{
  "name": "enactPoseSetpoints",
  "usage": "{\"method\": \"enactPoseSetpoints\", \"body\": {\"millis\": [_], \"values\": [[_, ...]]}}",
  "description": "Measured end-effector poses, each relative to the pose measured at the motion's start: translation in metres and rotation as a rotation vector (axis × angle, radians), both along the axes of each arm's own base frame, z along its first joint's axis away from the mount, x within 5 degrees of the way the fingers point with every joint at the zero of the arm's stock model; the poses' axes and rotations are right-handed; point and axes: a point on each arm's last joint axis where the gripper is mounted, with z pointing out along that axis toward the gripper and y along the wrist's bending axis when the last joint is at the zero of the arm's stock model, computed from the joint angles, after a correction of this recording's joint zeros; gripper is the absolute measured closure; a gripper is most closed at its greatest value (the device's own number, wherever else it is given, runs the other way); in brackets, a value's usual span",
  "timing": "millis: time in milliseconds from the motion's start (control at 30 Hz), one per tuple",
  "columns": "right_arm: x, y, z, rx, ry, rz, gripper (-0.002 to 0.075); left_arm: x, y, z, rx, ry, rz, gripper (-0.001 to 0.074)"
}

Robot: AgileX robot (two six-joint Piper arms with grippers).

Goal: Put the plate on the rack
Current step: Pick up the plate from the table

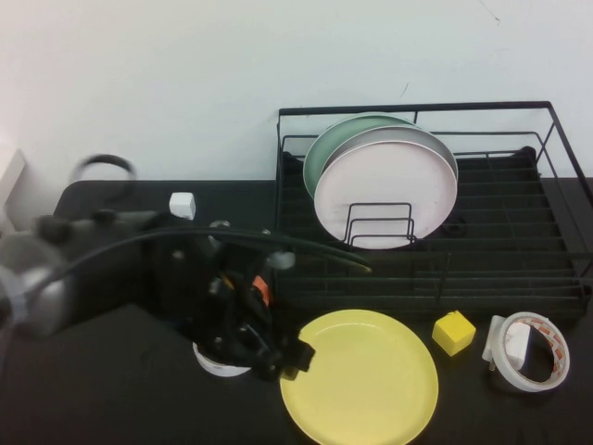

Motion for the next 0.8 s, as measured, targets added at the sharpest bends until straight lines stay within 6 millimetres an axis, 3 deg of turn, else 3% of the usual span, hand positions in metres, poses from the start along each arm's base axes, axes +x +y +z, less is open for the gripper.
{"method": "enactPoseSetpoints", "body": {"millis": [367, 633, 800], "values": [[0.0, 0.0, 0.0, -0.003, 0.002, 0.003, 0.0728, 0.034, -0.016, -0.075, 0.041, 0.03, 0.112, 0.0329], [0.0, 0.0, 0.0, -0.009, 0.001, 0.005, 0.0728, 0.043, -0.019, -0.107, 0.029, 0.04, 0.191, 0.0353], [0.0, 0.0, 0.0, -0.014, 0.0, 0.006, 0.0728, 0.047, -0.021, -0.118, -0.005, 0.046, 0.264, 0.0357]]}}
